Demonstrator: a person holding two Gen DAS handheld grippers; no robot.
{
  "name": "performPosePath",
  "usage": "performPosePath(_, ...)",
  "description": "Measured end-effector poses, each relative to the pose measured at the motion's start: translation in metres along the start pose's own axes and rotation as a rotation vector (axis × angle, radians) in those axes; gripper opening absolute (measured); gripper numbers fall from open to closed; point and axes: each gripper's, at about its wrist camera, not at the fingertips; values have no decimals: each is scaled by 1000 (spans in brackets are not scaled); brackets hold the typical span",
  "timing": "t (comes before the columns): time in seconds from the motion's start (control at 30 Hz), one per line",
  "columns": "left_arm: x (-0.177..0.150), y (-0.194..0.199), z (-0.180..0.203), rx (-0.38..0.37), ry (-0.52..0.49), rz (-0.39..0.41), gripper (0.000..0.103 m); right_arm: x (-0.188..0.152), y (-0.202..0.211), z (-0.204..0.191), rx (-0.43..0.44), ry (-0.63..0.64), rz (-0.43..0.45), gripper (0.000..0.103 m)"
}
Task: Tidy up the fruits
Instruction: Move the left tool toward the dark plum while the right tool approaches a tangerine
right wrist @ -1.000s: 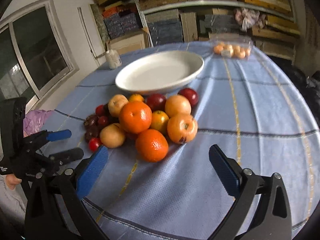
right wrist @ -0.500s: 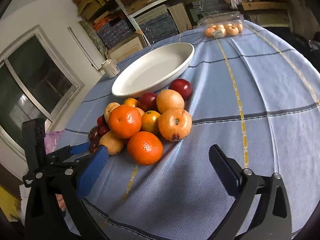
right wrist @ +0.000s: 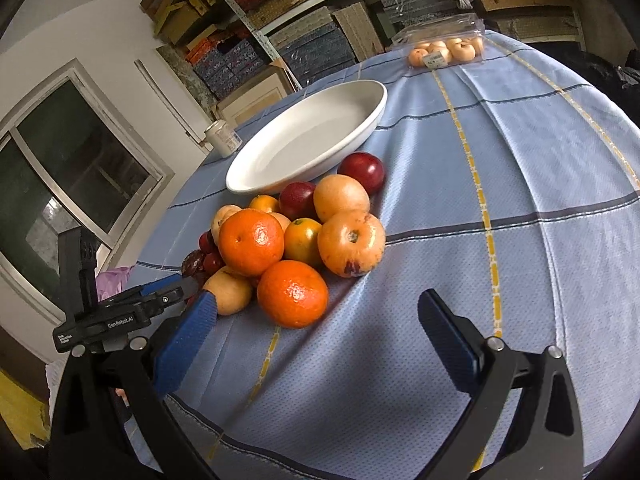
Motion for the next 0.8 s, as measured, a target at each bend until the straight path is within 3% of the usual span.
performPosePath(0.33,0,2,15,68,-134,-27,81,0,0,2,11,-19,-6,99)
performPosePath(0.43,0,8,-10,131,-81,-26,77,-1,0,3,22,-33,-10,99)
performPosePath(0.5,-2,9,-19,97,-24,-31,71,-1,0,3,29,-35,-12,99)
performPosePath(0.57,-3,8,-10,98,-53,-33,67,0,-1,3,29,-32,-12,99)
performPosePath(0.8,-1,-22,26,49,-146,-86,68,0,0,5,32,-43,-12,99)
Point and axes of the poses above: each gripper's, at about its wrist camera, not at the fingertips, and y roughly against the way its jaws point, z to its right, x to its top, and after that the axes turned 11 degrees about -x, right-handed
